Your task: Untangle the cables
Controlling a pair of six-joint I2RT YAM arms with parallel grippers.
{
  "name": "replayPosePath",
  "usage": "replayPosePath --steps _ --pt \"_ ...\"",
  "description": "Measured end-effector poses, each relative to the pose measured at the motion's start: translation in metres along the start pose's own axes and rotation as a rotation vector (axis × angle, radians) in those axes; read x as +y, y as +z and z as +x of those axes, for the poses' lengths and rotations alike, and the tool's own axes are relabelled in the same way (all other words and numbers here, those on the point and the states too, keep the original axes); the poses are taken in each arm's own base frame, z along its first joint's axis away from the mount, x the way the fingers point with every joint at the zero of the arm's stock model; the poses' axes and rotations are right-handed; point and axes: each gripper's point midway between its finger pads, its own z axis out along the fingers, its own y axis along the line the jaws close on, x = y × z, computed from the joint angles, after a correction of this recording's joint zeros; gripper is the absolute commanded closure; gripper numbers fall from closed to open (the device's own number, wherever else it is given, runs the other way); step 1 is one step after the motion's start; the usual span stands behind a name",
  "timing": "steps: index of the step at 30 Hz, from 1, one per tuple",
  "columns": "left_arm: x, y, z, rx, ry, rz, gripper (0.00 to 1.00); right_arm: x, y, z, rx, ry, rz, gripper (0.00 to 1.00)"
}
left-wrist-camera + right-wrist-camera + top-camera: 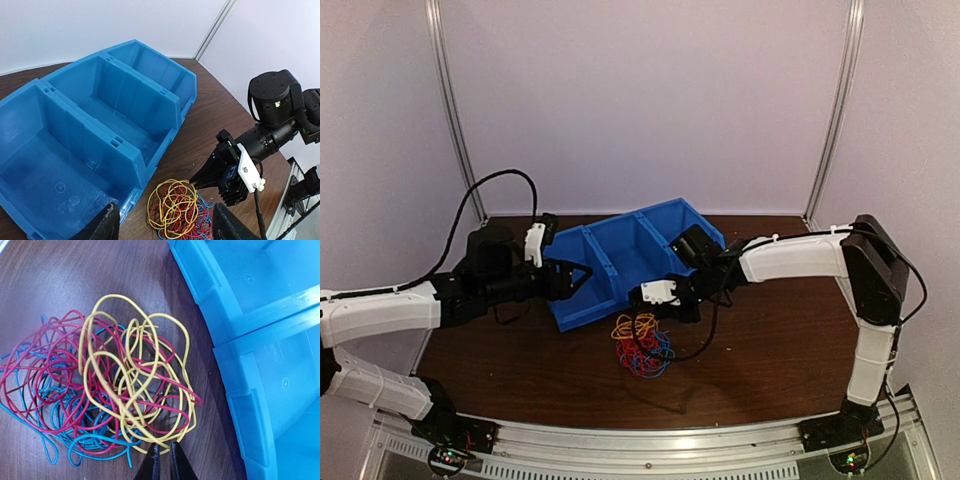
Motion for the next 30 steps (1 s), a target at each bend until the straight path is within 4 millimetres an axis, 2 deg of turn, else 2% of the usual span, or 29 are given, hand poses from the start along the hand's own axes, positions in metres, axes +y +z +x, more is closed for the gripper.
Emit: replayPosePath --steps 2,10,13,16,20,24,29,30 --pt "0.000 0.000 0.001 0.002 0.004 -0.001 0.35 -0.002 0.000 -0.002 -0.003 0.000 0.002 1.00" --pt "-0.003 0.000 0.006 0.027 0.053 0.023 0.35 0.001 -0.014 -0.021 -0.050 0.045 -0.052 1.00" --pt "-0.012 0.001 0.006 0.023 0.088 0.072 0.39 0.006 -0.032 -0.033 -0.081 0.080 -0.068 1.00" --pt "-0.019 0.001 0.009 -0.009 0.129 0.122 0.40 0.004 -0.056 -0.045 -0.127 0.118 -0.064 1.00" --pt "-0.030 0.001 0.031 -0.024 0.173 0.202 0.39 -0.004 -0.084 -0.062 -0.210 0.178 -0.072 1.00" --pt "-0.046 0.009 0.044 -0.016 0.210 0.266 0.38 -0.010 -0.099 -0.062 -0.242 0.217 -0.056 0.87" --pt "-0.050 0.013 0.039 -0.034 0.217 0.267 0.31 -0.007 -0.093 -0.050 -0.220 0.223 -0.053 0.52" --pt "-0.048 0.014 0.034 -0.045 0.215 0.249 0.30 -0.007 -0.090 -0.047 -0.211 0.216 -0.053 0.48"
